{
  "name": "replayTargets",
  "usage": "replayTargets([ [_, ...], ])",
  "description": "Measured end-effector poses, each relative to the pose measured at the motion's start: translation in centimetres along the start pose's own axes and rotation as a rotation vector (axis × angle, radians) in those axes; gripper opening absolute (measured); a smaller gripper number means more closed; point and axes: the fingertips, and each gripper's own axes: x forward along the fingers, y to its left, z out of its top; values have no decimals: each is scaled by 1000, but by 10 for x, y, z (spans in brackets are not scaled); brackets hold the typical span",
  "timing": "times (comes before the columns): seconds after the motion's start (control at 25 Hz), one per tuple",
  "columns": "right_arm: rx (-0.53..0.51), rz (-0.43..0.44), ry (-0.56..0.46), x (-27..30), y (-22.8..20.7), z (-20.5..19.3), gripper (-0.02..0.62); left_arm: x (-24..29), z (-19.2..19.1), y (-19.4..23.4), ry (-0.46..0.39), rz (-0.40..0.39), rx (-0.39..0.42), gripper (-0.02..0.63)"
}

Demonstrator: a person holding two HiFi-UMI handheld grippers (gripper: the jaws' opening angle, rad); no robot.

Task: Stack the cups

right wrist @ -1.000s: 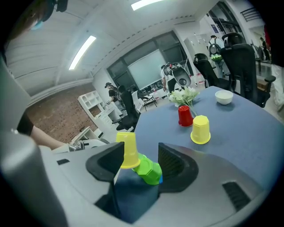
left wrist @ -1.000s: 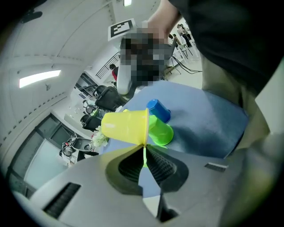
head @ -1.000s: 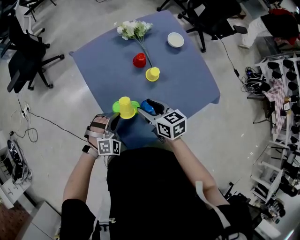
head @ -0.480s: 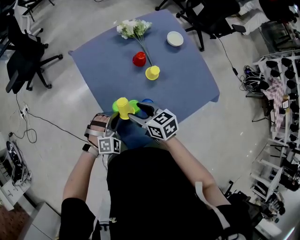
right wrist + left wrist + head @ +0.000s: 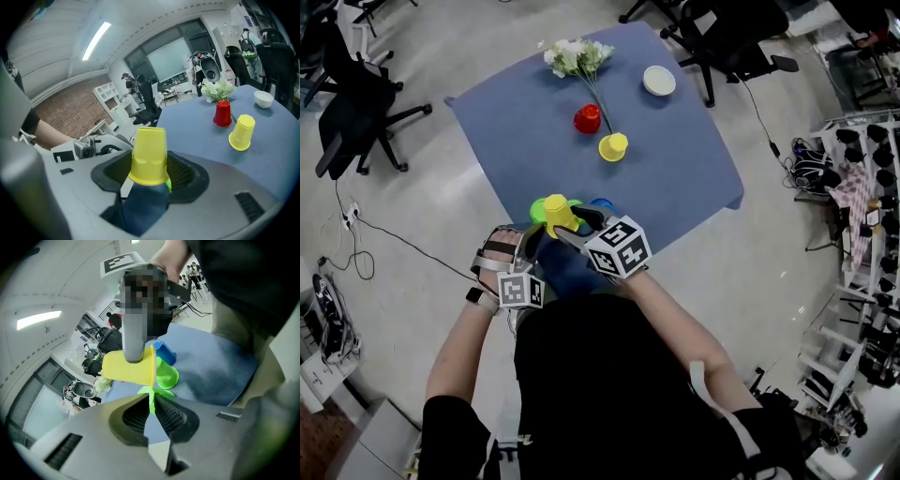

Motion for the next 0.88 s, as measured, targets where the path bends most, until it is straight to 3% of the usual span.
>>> replayTargets([
  [0.08, -13, -6, -29, -4, -1, 7, 247, -5, -3, 1, 3, -5, -57, 23],
  [0.2, -56, -22, -83, -5, -6, 16, 247, -12, -12, 2, 8, -7, -211, 23],
  [0.4, -131, -30, -120, 8, -10, 18, 248, -24, -37, 9, 37, 7, -577, 23],
  [0.56, -207, -44, -76, 14, -10, 4, 249, -37, -54, 17, 50, 47, -834, 23],
  [0.64, -227, -48, -56, 15, -10, -3, 249, -42, -60, 19, 56, 68, -903, 23],
  [0.8, -263, -59, -34, 15, -9, -11, 249, -47, -65, 18, 68, 94, -967, 23],
  [0.88, -269, -36, -16, 15, -7, -15, 281, -48, -64, 17, 66, 99, -995, 23],
])
